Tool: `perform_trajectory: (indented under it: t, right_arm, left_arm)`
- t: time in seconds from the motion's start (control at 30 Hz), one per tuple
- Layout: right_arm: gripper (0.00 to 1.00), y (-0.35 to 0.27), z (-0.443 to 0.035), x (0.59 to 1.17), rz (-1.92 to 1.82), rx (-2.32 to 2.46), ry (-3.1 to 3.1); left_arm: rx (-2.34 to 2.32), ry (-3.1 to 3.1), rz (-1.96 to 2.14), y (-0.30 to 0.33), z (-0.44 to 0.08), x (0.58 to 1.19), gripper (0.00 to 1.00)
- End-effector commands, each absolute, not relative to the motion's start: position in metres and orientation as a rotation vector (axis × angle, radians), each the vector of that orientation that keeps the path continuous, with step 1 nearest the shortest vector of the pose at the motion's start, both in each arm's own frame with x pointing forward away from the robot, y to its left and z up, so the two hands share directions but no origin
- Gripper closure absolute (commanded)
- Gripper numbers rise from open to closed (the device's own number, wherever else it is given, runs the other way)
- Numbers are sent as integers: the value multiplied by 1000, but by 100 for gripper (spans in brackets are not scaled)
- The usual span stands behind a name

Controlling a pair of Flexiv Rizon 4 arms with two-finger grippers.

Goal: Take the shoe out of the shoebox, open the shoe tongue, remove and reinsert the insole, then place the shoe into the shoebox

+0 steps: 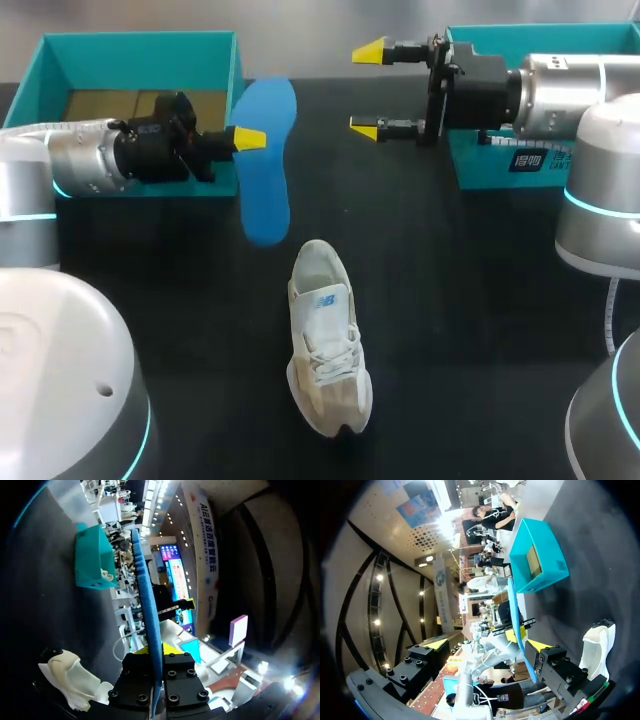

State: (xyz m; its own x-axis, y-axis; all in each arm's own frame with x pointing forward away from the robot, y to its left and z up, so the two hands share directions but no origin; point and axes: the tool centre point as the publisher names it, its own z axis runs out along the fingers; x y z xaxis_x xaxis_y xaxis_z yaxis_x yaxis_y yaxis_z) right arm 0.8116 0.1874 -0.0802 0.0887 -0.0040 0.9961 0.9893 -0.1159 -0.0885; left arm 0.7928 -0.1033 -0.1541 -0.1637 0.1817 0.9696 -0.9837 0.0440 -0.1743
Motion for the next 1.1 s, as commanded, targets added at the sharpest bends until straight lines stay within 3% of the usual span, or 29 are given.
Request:
perform_trajectory:
  t: [0.03, 0.53, 1.1]
  right_arm:
    - [0, 188, -80, 811, -1223, -1341, -1090]
    - [0, 182, -62, 814, -1021, -1567, -1407]
    - [0, 204, -8, 818, -201, -2108, -1878]
  left_arm:
    - [1028, -1218, 1349, -105, -155, 789, 100]
    - [1131, -1268, 1305, -109, -167, 793, 100]
    - [1131, -1268, 1305, -109, -167, 793, 100]
